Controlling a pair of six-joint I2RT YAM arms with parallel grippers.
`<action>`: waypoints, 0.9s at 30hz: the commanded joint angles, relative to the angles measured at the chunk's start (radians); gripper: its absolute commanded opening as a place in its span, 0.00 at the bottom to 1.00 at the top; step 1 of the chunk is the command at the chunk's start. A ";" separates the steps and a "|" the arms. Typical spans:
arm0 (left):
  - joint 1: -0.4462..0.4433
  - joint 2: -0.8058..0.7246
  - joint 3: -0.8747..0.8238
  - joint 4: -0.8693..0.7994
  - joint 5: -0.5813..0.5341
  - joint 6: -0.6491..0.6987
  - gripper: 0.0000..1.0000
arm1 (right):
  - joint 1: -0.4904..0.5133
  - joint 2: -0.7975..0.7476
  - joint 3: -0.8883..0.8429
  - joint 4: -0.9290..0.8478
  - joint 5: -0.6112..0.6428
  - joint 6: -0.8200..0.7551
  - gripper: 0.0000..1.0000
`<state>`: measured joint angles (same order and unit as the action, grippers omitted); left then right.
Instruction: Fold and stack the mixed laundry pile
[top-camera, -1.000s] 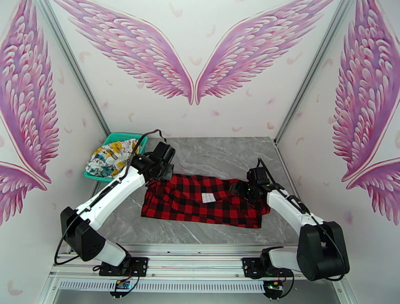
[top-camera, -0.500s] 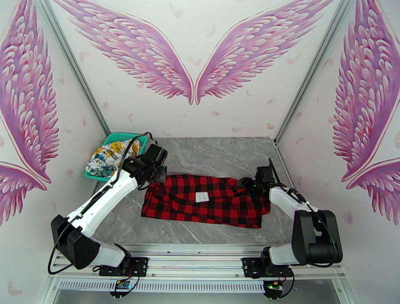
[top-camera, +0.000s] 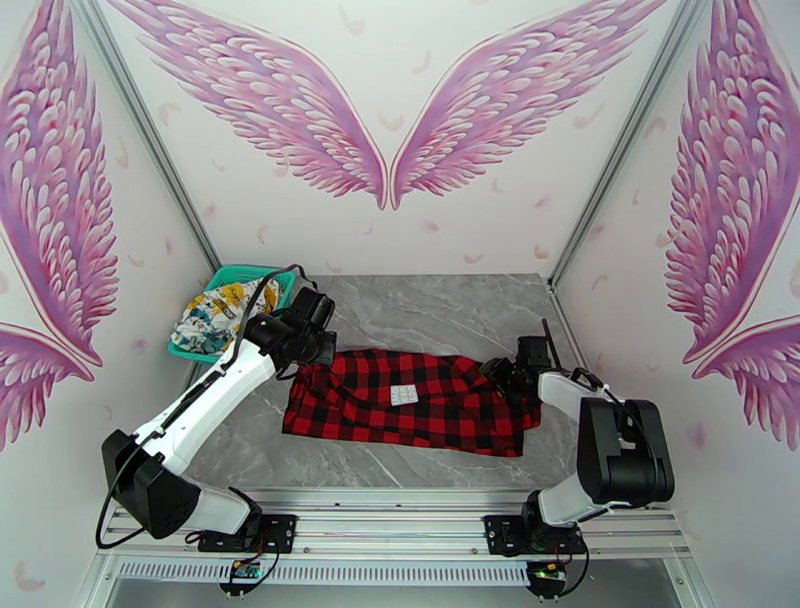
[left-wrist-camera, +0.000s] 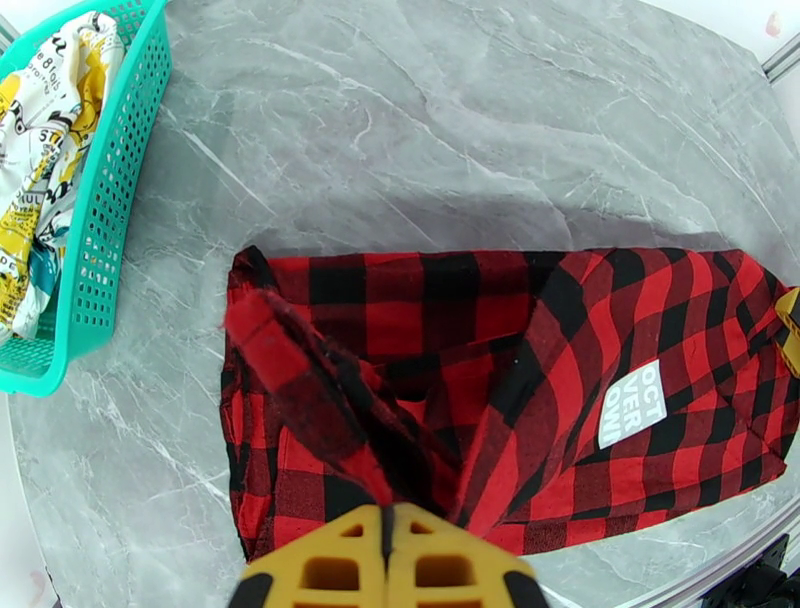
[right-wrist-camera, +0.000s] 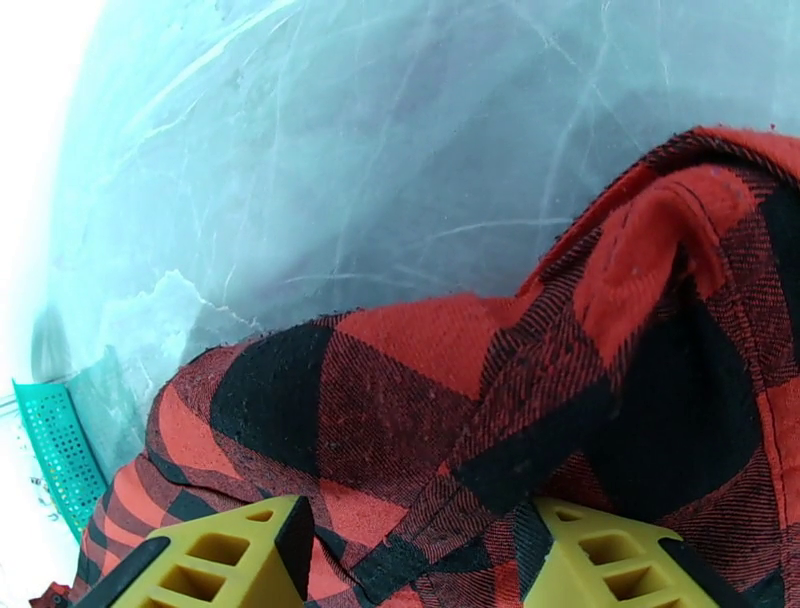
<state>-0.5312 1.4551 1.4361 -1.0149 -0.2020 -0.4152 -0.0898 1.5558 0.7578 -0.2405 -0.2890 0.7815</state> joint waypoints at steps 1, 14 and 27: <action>0.006 0.001 0.004 0.011 0.006 0.003 0.00 | -0.021 -0.023 0.021 0.049 -0.007 -0.018 0.57; 0.005 -0.006 0.028 -0.038 0.049 -0.010 0.00 | -0.055 0.016 0.070 0.094 -0.042 -0.047 0.14; 0.087 -0.032 -0.112 -0.135 0.210 -0.093 0.00 | -0.117 0.033 0.058 0.026 -0.026 -0.119 0.00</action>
<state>-0.4675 1.4437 1.3632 -1.1164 -0.0399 -0.4923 -0.1932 1.5581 0.8078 -0.1974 -0.3222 0.6880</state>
